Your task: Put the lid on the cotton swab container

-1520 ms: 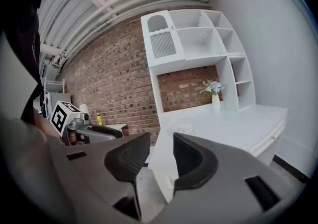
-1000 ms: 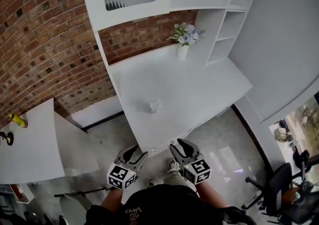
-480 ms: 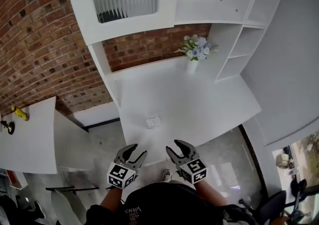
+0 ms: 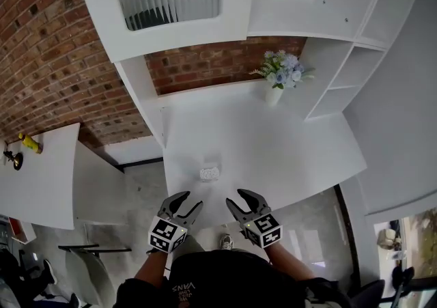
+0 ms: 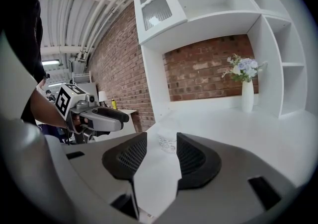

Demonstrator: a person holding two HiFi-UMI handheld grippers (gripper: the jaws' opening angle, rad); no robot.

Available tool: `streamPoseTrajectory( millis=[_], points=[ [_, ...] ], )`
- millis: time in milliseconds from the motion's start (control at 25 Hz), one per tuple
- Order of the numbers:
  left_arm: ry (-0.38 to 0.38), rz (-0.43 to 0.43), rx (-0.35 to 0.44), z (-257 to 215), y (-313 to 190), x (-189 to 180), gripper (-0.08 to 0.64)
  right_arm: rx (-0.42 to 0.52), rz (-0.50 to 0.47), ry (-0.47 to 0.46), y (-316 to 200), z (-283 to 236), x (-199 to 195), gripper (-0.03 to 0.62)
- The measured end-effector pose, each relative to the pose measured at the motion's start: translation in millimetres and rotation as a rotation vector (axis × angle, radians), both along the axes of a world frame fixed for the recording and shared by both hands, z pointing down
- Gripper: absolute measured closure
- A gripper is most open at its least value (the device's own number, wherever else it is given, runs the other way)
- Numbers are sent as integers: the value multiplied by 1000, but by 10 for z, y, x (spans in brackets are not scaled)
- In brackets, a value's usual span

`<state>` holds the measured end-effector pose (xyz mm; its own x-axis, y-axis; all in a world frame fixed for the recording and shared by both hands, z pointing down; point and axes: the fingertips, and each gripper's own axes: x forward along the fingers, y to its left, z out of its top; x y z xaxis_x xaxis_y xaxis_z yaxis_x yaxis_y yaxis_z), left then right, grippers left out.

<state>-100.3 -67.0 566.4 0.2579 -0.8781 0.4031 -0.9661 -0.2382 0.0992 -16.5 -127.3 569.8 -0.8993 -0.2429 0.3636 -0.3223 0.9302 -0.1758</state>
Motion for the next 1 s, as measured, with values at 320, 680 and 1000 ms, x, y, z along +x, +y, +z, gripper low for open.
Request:
streamPoseTrajectory(
  millis=[320, 680, 1000],
  points=[
    [-42, 172, -14, -13, -373, -279, 368, 3, 88, 42, -148, 117, -268, 430],
    [-167, 429, -65, 133, -653, -492, 336, 5, 219, 106, -239, 393, -463, 422],
    [-306, 635, -100, 293, -772, -449, 297, -20, 267, 141, -242, 734, -625, 419]
  ],
)
